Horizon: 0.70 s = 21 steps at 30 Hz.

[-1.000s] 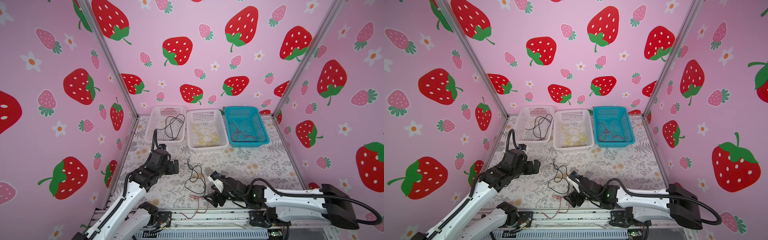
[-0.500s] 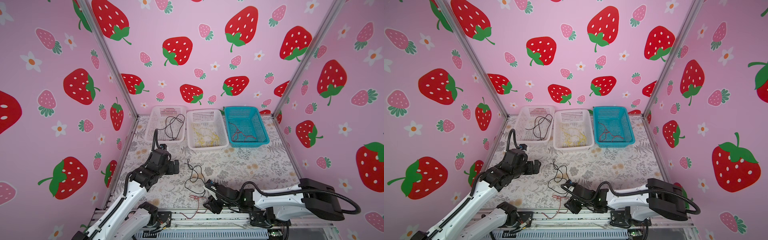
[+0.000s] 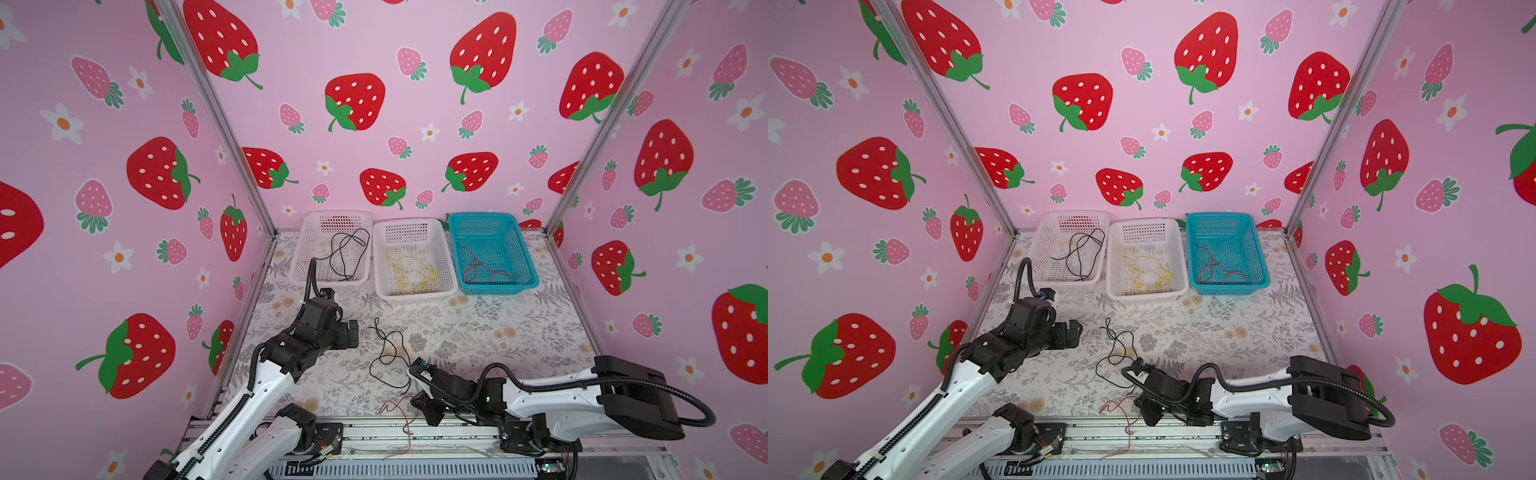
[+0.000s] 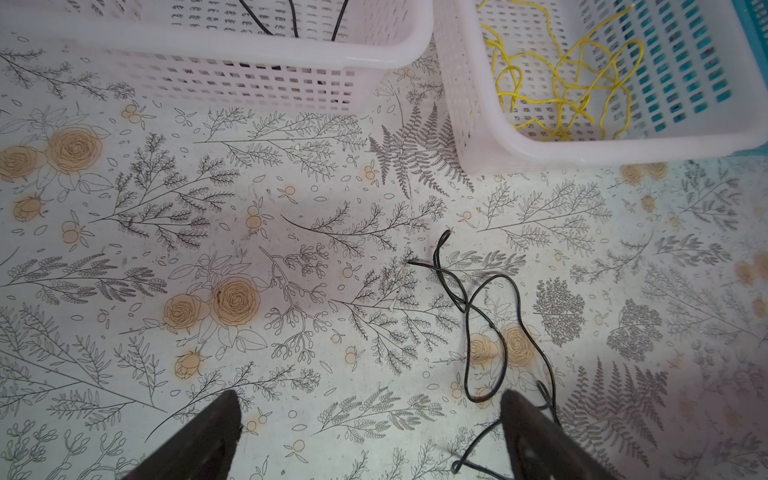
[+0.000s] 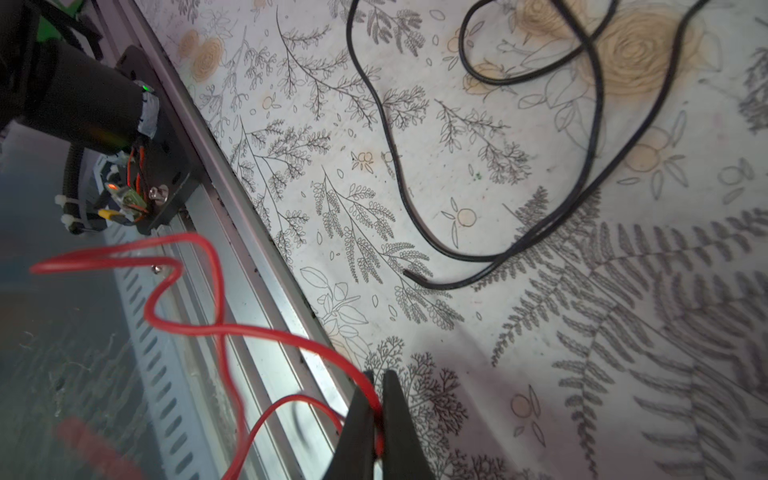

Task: Untangle the cables
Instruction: 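Grasp the red wire near the robot's base with the right gripper, then lift the red wire and carry it toward the teal basket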

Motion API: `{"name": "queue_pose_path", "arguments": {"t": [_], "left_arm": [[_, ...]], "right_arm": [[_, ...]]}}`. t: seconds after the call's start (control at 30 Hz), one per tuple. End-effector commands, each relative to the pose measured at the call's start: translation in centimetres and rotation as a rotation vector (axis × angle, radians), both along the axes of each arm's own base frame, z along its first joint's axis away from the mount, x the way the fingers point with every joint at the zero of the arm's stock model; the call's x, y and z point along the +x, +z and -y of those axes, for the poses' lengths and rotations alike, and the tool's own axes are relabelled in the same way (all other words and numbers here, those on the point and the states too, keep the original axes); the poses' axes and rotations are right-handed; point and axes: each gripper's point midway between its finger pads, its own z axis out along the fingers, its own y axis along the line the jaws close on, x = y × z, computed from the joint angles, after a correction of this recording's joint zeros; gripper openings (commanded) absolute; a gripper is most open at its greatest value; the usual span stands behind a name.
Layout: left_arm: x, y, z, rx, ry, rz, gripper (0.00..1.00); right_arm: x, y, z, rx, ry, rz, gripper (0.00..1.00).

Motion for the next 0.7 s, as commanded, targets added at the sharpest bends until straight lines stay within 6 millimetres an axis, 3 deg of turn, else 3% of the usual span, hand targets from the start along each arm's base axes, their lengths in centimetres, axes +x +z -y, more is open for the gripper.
{"name": "queue_pose_path", "arguments": {"t": [0.0, 0.2, 0.5, 0.67], "left_arm": [[0.3, 1.4, 0.1, -0.007, -0.002, 0.02, 0.99], [0.3, 1.3, 0.0, -0.004, -0.001, 0.015, 0.99], [0.3, 1.4, -0.1, 0.006, 0.007, 0.007, 0.99], [0.3, 1.4, -0.1, 0.004, 0.007, 0.004, 0.99]], "right_arm": [[2.4, 1.4, 0.7, 0.02, -0.103, 0.056, 0.0], [6.0, 3.1, 2.7, 0.046, -0.242, 0.102, 0.0], [10.5, 1.9, 7.9, -0.059, -0.433, 0.113, 0.0], [12.1, 2.7, 9.8, -0.052, -0.507, 0.134, 0.0]]}}
